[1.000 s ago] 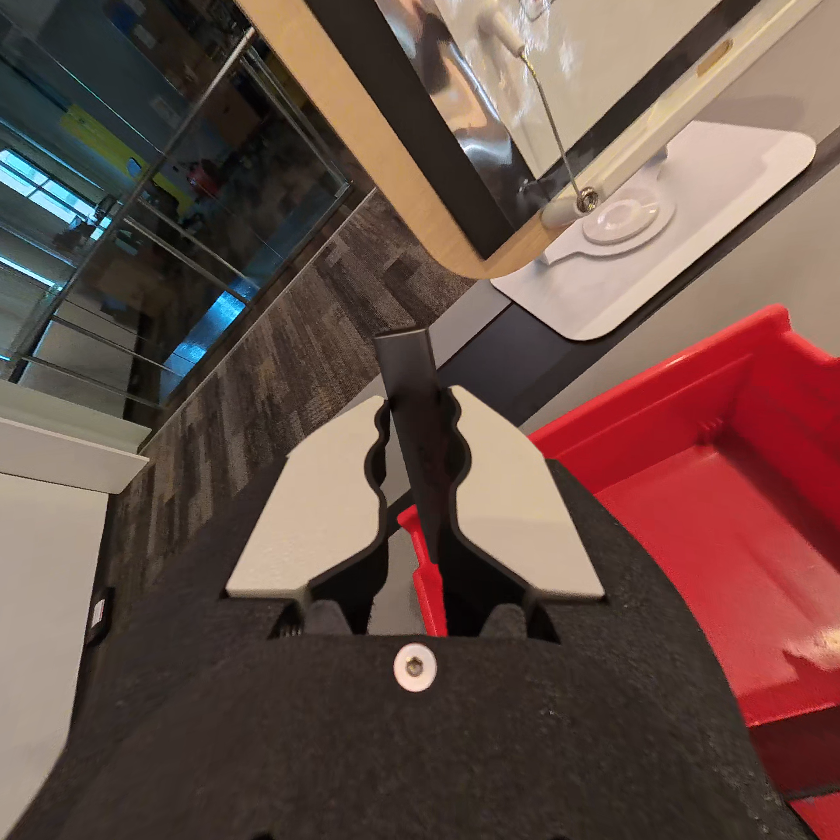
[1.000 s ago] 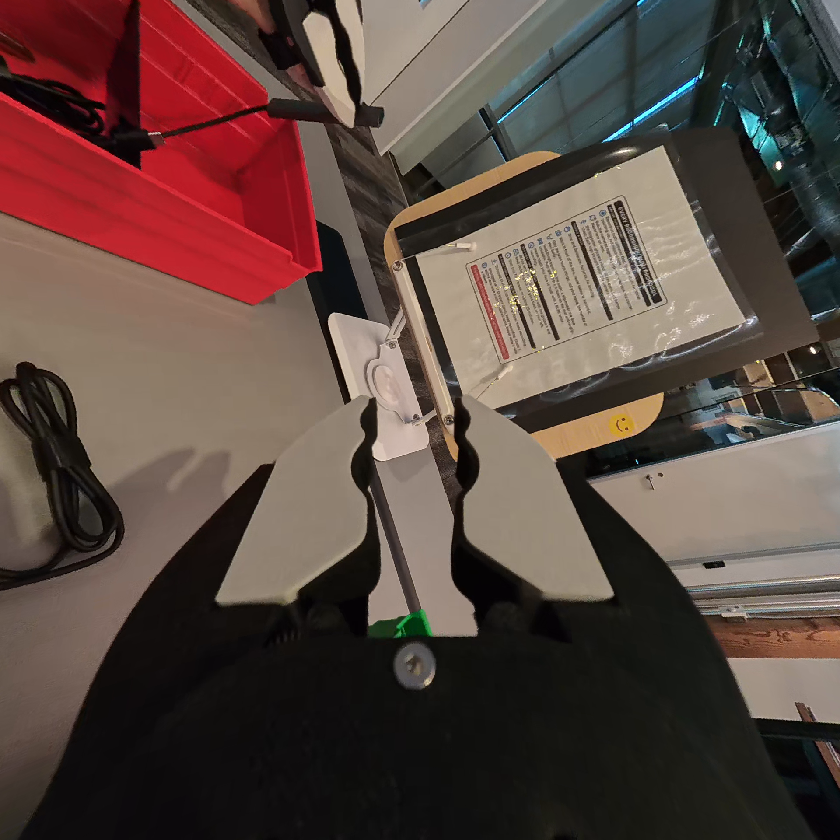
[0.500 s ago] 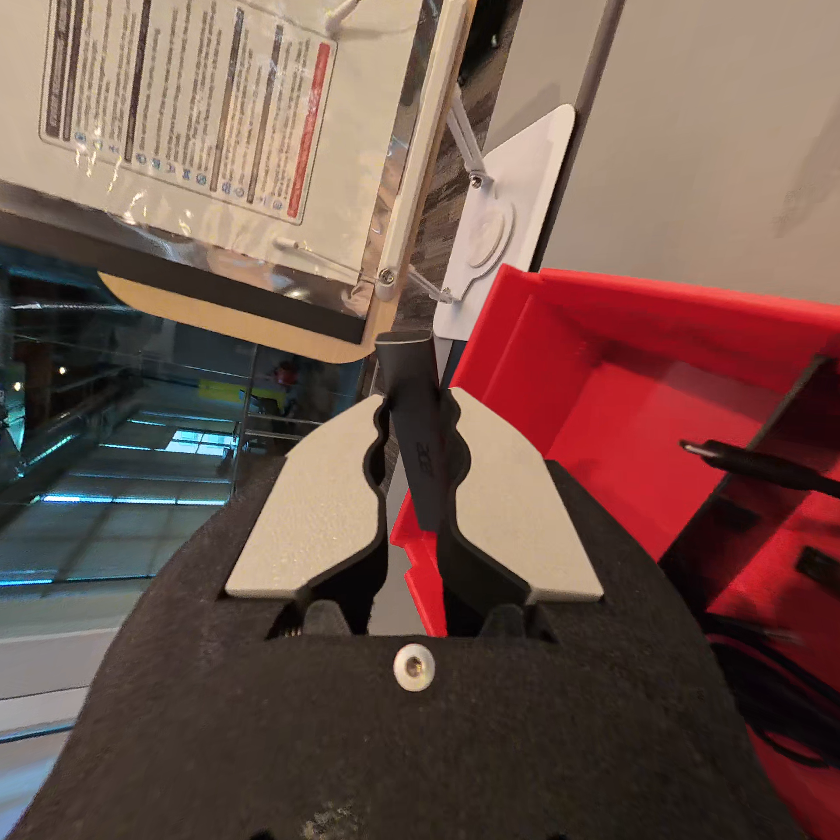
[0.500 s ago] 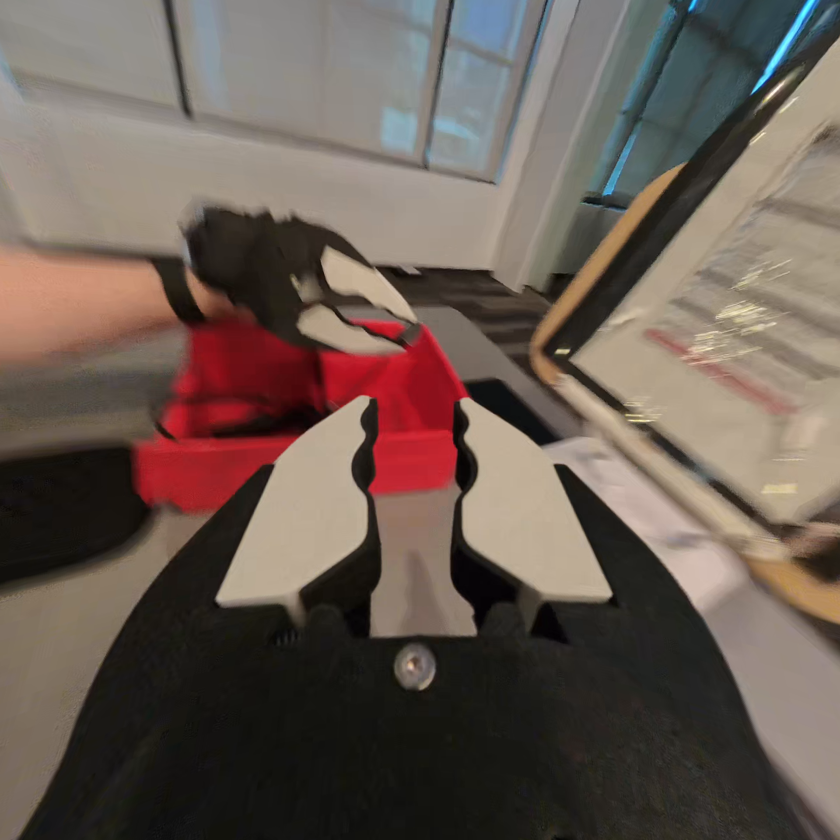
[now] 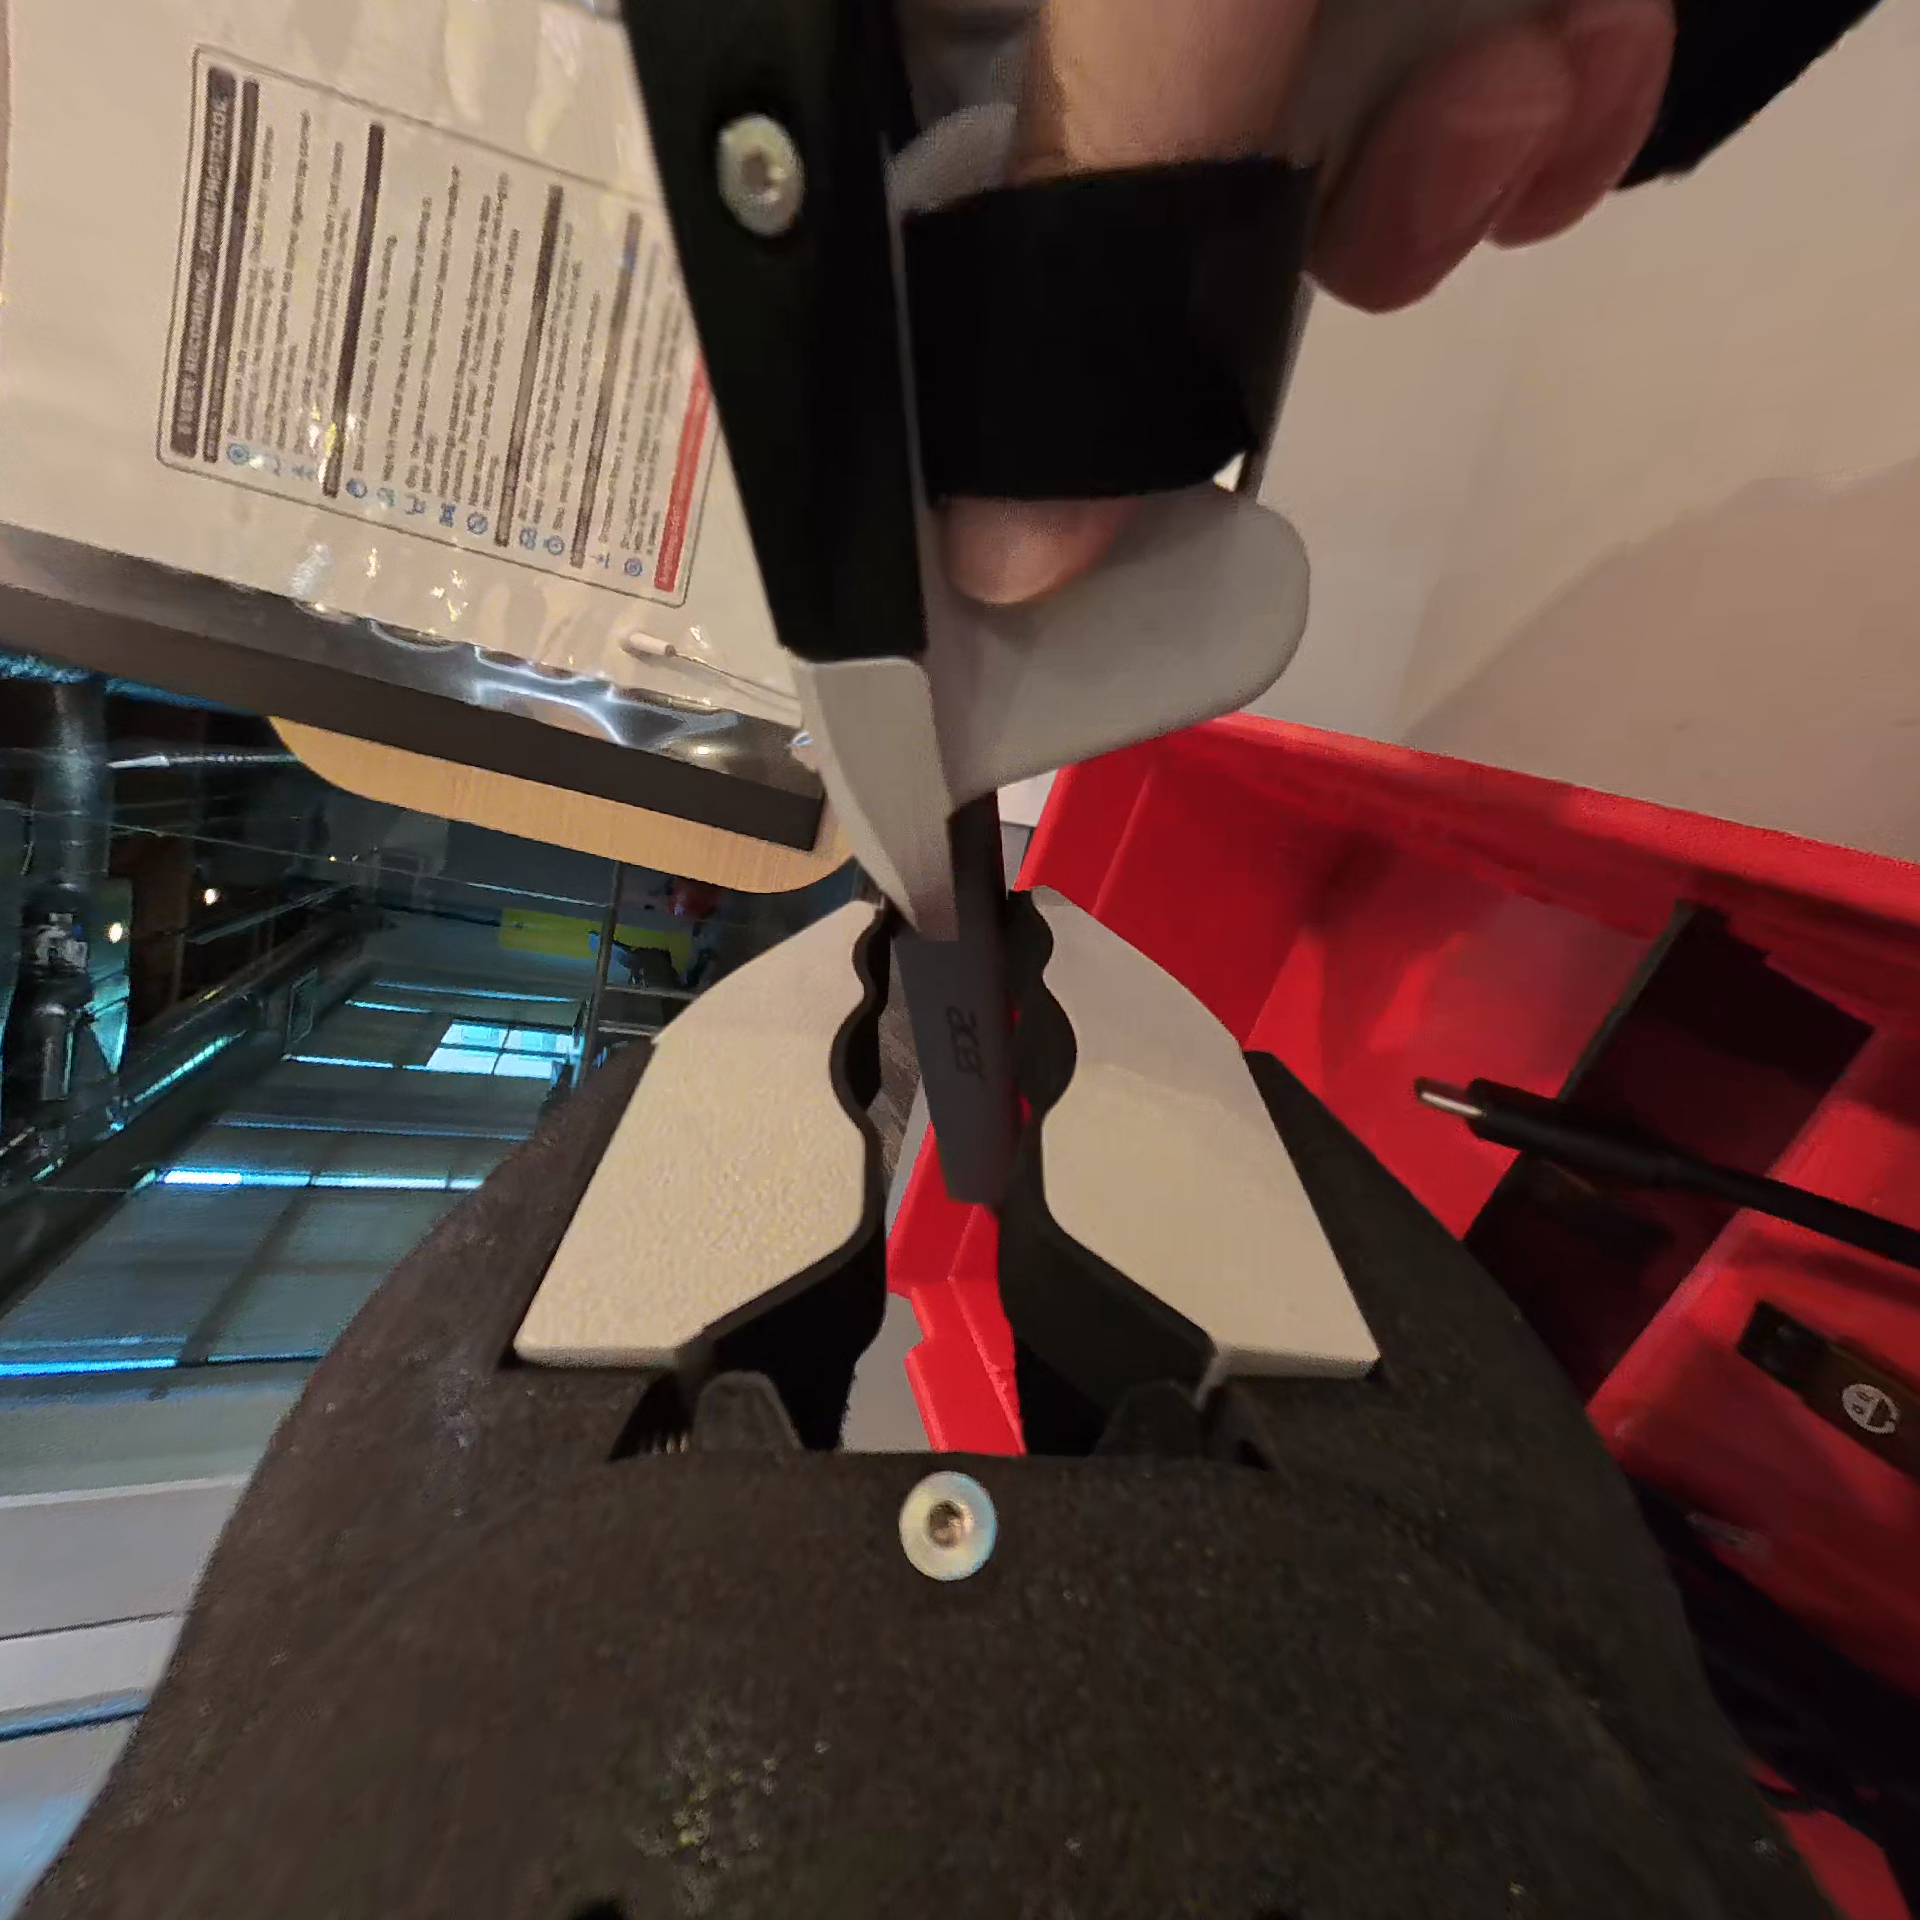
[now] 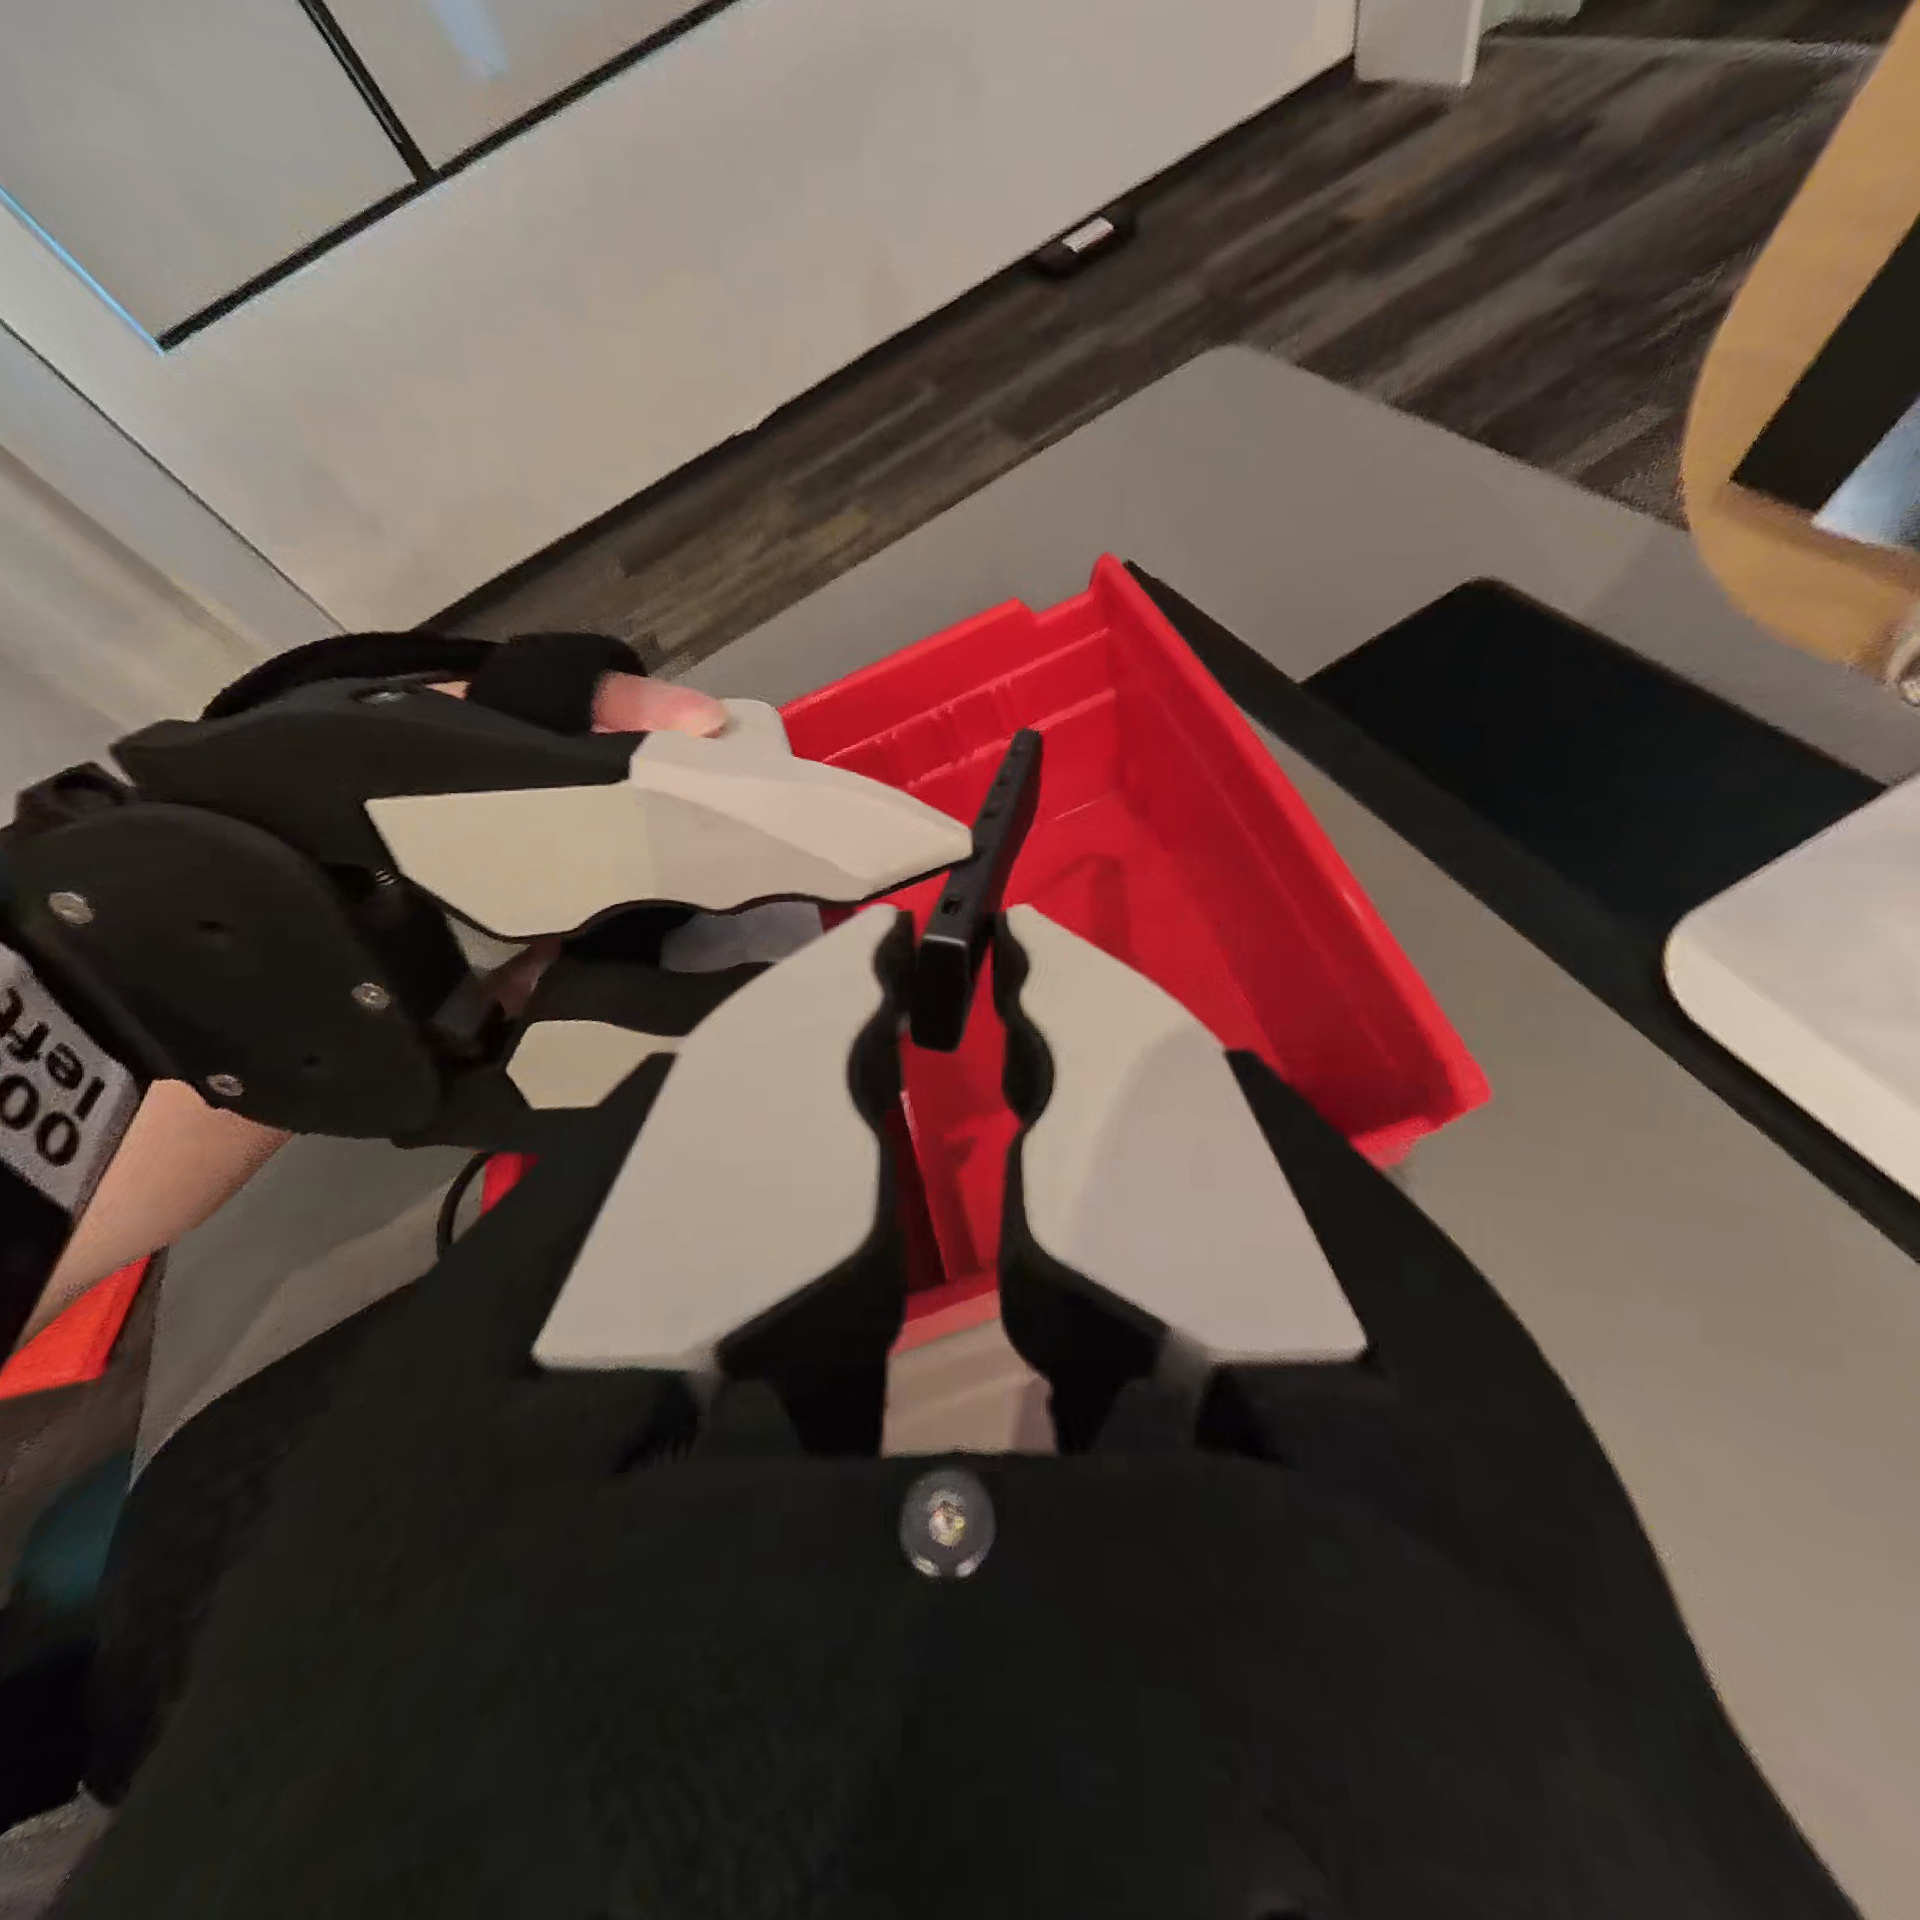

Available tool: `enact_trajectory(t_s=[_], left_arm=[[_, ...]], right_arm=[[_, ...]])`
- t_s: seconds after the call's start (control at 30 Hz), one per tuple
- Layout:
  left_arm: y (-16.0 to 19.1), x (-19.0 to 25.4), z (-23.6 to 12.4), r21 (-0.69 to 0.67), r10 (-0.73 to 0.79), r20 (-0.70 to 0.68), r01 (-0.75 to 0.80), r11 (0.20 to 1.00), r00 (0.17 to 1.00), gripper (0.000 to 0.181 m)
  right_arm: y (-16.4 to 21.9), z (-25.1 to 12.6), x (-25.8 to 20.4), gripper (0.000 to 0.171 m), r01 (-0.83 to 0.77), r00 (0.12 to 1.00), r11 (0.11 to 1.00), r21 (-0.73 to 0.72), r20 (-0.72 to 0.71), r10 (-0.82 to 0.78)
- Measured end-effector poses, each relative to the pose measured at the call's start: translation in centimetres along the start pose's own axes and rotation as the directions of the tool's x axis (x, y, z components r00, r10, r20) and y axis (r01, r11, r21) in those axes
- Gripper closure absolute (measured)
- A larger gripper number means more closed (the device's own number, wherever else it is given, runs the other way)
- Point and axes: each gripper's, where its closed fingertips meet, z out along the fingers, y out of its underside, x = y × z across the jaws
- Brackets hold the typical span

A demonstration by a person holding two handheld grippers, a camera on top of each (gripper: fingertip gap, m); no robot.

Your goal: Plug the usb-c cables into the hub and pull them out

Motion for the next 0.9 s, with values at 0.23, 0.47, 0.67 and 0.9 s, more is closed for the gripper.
enact_trajectory(t_s=[0.23,0.47,0.67,0.9], left_arm=[[2.8,0.1,-0.8,-0.069,-0.220,-0.077,0.215,0.974,0.973,0.156],[10.7,0.6,-0.5,-0.378,-0.450,-0.147,0.370,0.849,0.881,0.132],[12.8,2.3,2.4,-0.519,-0.285,-0.198,0.147,0.842,0.938,0.158],[12.2,3.4,4.1,-0.513,-0.423,-0.246,0.253,0.820,0.872,0.179]], right_arm=[[0.8,0.6,0.7,0.160,0.119,0.992,0.993,0.000,-0.037,-0.119],[0.2,-0.4,0.5,0.160,0.140,0.990,0.987,0.073,-0.036,-0.137],[0.3,-1.0,1.5,0.160,0.155,0.986,0.984,0.084,-0.078,-0.148],[0.1,-2.4,2.4,0.160,0.058,0.998,0.984,0.167,-0.033,-0.053]])
